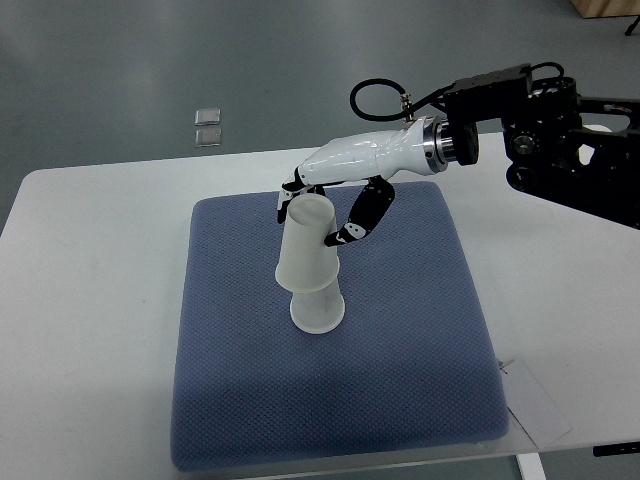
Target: Stack paper cups
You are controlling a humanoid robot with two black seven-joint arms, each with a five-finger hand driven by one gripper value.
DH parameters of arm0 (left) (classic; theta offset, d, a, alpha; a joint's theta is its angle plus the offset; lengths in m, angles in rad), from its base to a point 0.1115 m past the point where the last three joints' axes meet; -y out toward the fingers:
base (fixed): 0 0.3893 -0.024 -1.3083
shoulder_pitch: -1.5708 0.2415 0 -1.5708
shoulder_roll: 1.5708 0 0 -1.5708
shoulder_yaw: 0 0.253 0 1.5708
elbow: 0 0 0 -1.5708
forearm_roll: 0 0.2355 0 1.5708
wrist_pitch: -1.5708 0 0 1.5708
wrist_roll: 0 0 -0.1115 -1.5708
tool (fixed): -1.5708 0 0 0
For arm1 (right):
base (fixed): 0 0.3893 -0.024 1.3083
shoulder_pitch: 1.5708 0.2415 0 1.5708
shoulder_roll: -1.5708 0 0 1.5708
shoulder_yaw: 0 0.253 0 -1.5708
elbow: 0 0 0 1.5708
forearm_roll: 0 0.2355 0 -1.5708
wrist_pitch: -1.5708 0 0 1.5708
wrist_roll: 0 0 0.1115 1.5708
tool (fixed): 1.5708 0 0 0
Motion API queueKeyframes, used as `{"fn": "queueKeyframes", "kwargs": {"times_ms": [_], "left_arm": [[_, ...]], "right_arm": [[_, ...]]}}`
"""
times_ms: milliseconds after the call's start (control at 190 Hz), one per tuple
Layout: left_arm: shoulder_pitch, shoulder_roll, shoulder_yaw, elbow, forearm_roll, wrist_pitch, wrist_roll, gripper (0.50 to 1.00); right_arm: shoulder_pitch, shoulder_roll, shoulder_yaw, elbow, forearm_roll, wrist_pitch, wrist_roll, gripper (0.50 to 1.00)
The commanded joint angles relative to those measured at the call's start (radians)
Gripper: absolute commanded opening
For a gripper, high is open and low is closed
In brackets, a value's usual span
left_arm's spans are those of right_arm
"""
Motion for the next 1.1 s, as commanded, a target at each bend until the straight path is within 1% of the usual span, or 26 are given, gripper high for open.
{"fn": "queueKeyframes", "kwargs": {"times_ms": [0,121,179,216,253,354,364,369,375,380,385,391,396,401,406,412,417,422,433,459,480,544,828,908,982,1092], "left_arm": [[0.0,0.0,0.0,0.0,0.0,0.0,0.0,1.0],[0.0,0.0,0.0,0.0,0.0,0.0,0.0,1.0],[0.0,0.0,0.0,0.0,0.0,0.0,0.0,1.0],[0.0,0.0,0.0,0.0,0.0,0.0,0.0,1.0],[0.0,0.0,0.0,0.0,0.0,0.0,0.0,1.0],[0.0,0.0,0.0,0.0,0.0,0.0,0.0,1.0],[0.0,0.0,0.0,0.0,0.0,0.0,0.0,1.0],[0.0,0.0,0.0,0.0,0.0,0.0,0.0,1.0],[0.0,0.0,0.0,0.0,0.0,0.0,0.0,1.0],[0.0,0.0,0.0,0.0,0.0,0.0,0.0,1.0],[0.0,0.0,0.0,0.0,0.0,0.0,0.0,1.0],[0.0,0.0,0.0,0.0,0.0,0.0,0.0,1.0],[0.0,0.0,0.0,0.0,0.0,0.0,0.0,1.0],[0.0,0.0,0.0,0.0,0.0,0.0,0.0,1.0],[0.0,0.0,0.0,0.0,0.0,0.0,0.0,1.0],[0.0,0.0,0.0,0.0,0.0,0.0,0.0,1.0],[0.0,0.0,0.0,0.0,0.0,0.0,0.0,1.0],[0.0,0.0,0.0,0.0,0.0,0.0,0.0,1.0],[0.0,0.0,0.0,0.0,0.0,0.0,0.0,1.0],[0.0,0.0,0.0,0.0,0.0,0.0,0.0,1.0],[0.0,0.0,0.0,0.0,0.0,0.0,0.0,1.0],[0.0,0.0,0.0,0.0,0.0,0.0,0.0,1.0],[0.0,0.0,0.0,0.0,0.0,0.0,0.0,1.0],[0.0,0.0,0.0,0.0,0.0,0.0,0.0,1.0],[0.0,0.0,0.0,0.0,0.0,0.0,0.0,1.0],[0.0,0.0,0.0,0.0,0.0,0.0,0.0,1.0]], "right_arm": [[0.001,-0.003,-0.001,-0.001,-0.003,0.0,0.0,0.56],[-0.004,-0.003,-0.006,0.001,-0.011,0.0,0.0,0.578],[-0.014,-0.003,-0.006,0.001,-0.011,0.0,0.0,0.633],[-0.014,-0.003,-0.006,-0.001,-0.011,0.0,0.0,0.658],[-0.014,-0.002,-0.006,-0.001,-0.011,-0.001,0.0,0.711],[-0.019,-0.002,-0.004,-0.001,-0.011,-0.001,0.0,0.764],[-0.02,-0.003,-0.004,-0.001,-0.011,-0.001,0.0,0.774],[-0.022,-0.003,-0.004,-0.001,-0.011,-0.001,0.0,0.79],[-0.022,-0.003,-0.004,-0.001,-0.011,-0.001,0.0,0.791],[-0.023,-0.003,-0.004,-0.001,-0.011,-0.001,0.0,0.807],[-0.024,-0.003,-0.004,-0.001,-0.011,-0.001,0.0,0.807],[-0.024,-0.003,-0.004,-0.001,-0.011,-0.001,0.0,0.823],[-0.024,-0.003,-0.004,-0.001,-0.011,-0.001,0.0,0.823],[-0.024,-0.003,-0.004,-0.001,-0.011,-0.001,0.0,0.842],[-0.024,-0.003,-0.004,-0.001,-0.011,-0.001,0.0,0.842],[-0.025,-0.003,-0.004,-0.001,-0.011,-0.001,0.0,0.858],[-0.025,-0.003,-0.004,-0.001,-0.011,-0.001,0.0,0.858],[-0.025,-0.003,-0.003,-0.001,-0.011,-0.001,0.0,0.87],[-0.025,-0.003,-0.003,-0.001,-0.011,-0.001,0.0,0.87],[-0.027,-0.005,-0.003,-0.001,-0.009,-0.001,0.0,0.897],[-0.03,-0.005,-0.003,-0.001,-0.009,-0.001,0.0,0.907],[-0.033,-0.006,-0.003,-0.002,-0.008,-0.001,0.0,0.915],[-0.045,-0.025,0.012,-0.022,0.008,-0.007,0.002,0.915],[-0.054,-0.037,0.043,-0.042,0.02,-0.021,0.0,0.915],[-0.089,-0.042,0.088,-0.085,0.046,-0.037,0.0,0.915],[-0.166,-0.039,0.18,-0.196,0.126,-0.061,-0.002,0.915]]}}
